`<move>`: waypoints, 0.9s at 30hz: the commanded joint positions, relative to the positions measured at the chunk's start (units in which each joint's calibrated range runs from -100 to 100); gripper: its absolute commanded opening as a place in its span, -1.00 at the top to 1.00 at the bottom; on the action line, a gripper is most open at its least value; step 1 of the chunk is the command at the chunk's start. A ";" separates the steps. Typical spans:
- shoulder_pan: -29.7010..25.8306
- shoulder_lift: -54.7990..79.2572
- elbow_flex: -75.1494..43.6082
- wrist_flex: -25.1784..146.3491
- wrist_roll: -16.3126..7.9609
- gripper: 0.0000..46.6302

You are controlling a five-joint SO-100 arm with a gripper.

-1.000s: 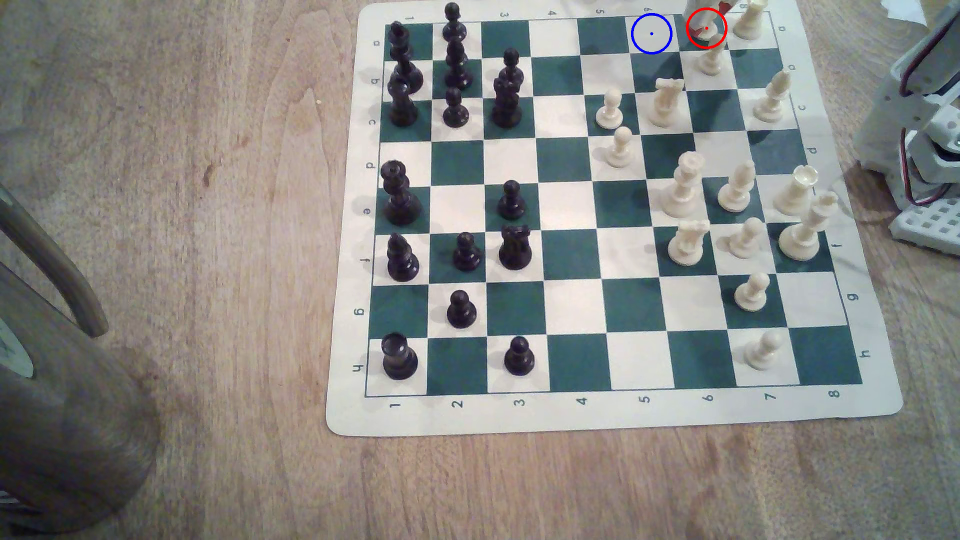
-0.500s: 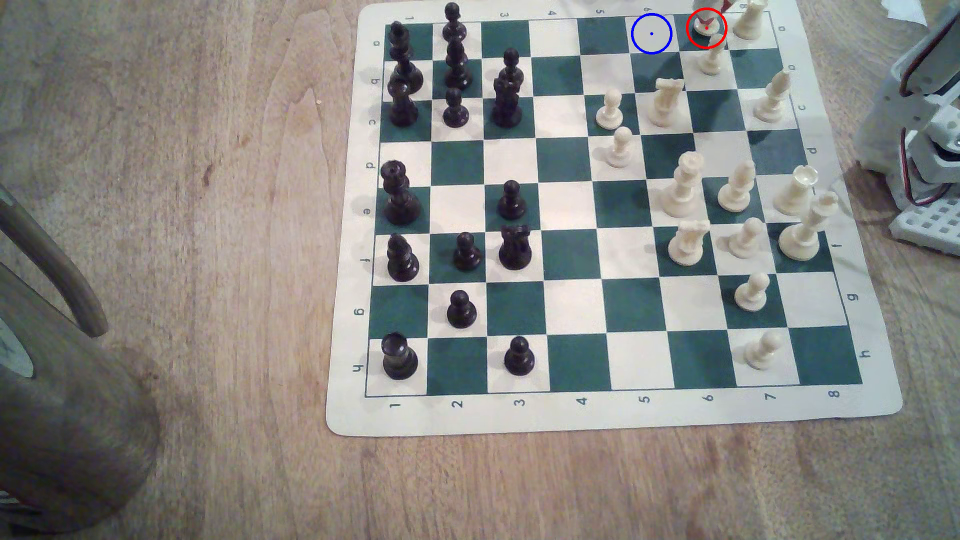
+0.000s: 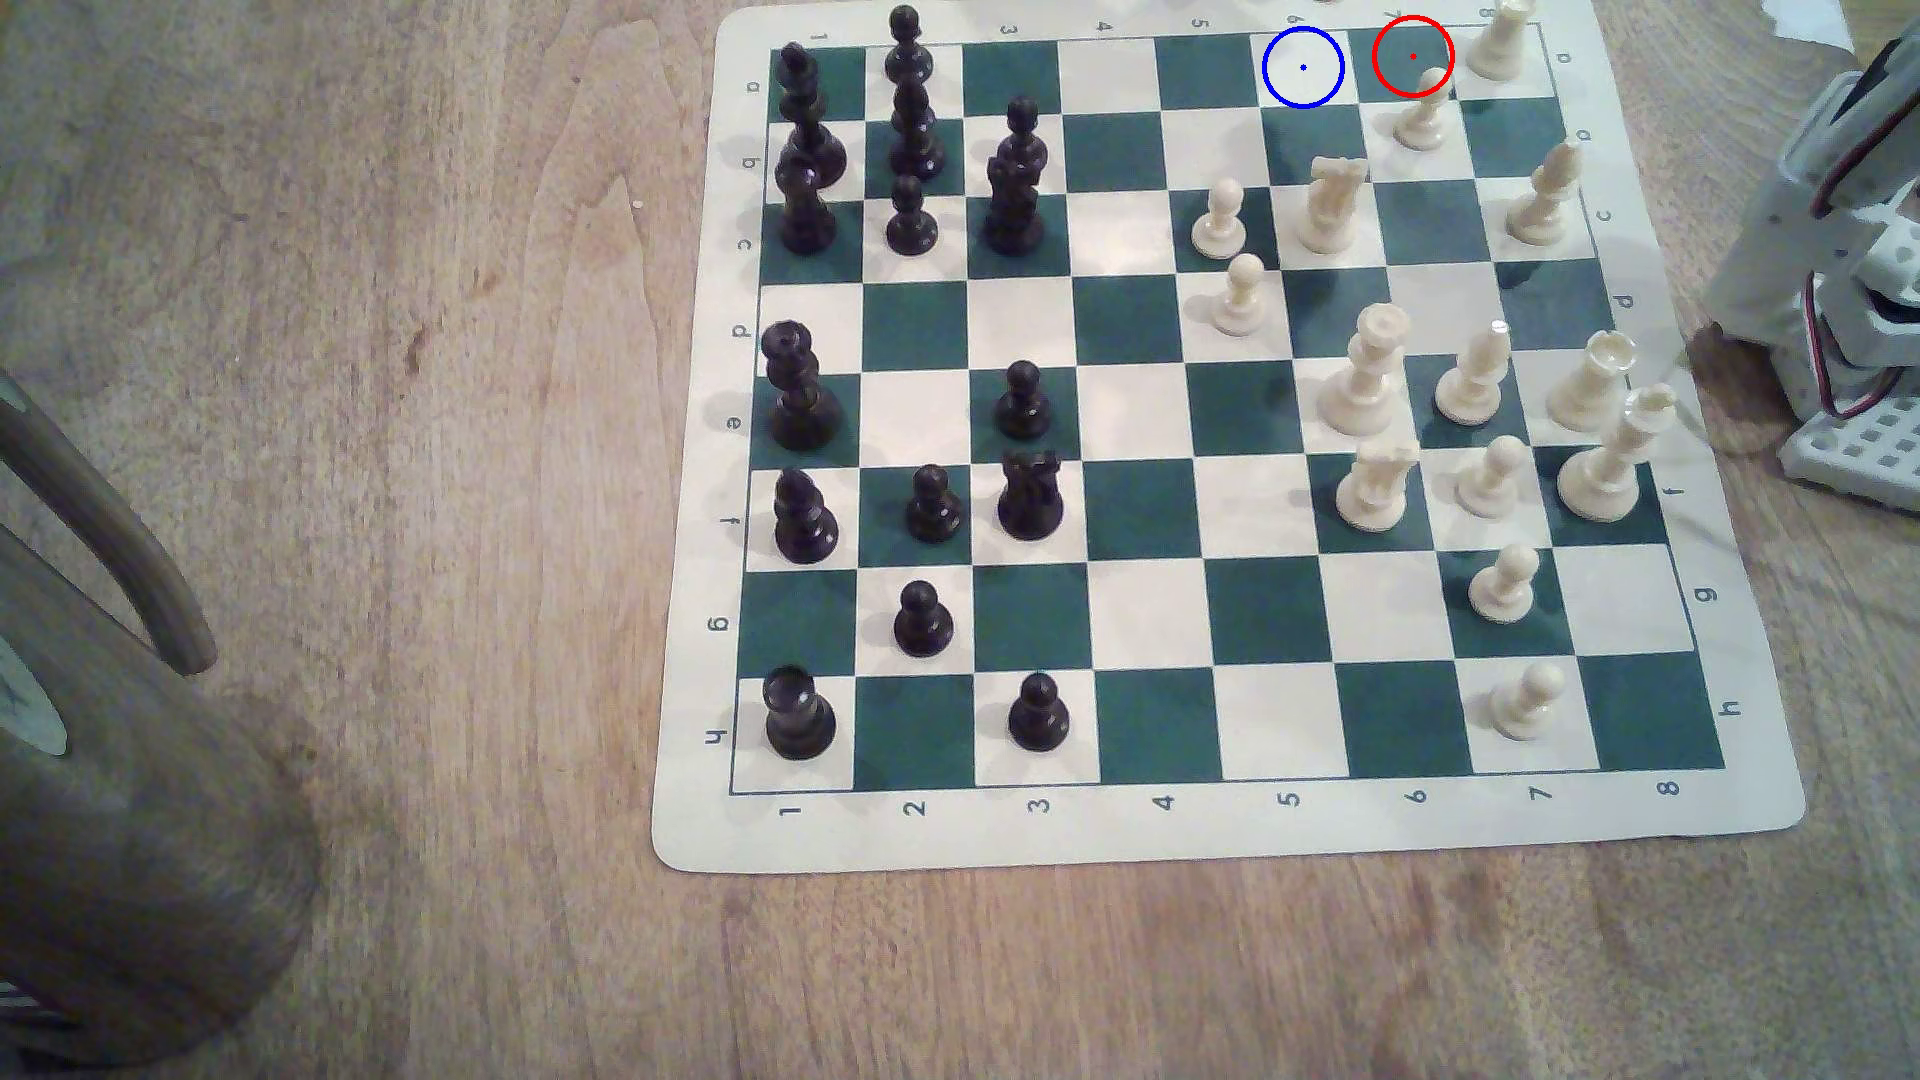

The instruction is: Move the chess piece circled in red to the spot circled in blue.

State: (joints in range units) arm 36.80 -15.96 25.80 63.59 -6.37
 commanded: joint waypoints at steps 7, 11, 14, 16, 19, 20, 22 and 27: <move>-1.02 7.30 -6.58 -0.44 0.63 0.98; -0.70 9.42 -6.58 -0.60 0.98 0.97; -0.78 11.21 -6.22 -1.91 0.98 0.96; -0.78 11.97 -6.04 -2.24 1.03 0.96; -0.47 13.41 -6.40 -2.73 1.42 0.96; -0.31 13.75 -6.58 -2.73 1.51 0.96; -0.08 14.43 -6.85 -2.90 1.81 0.97; 0.00 15.88 -6.85 -3.55 2.20 0.98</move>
State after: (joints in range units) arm 35.91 0.29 23.54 61.20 -4.47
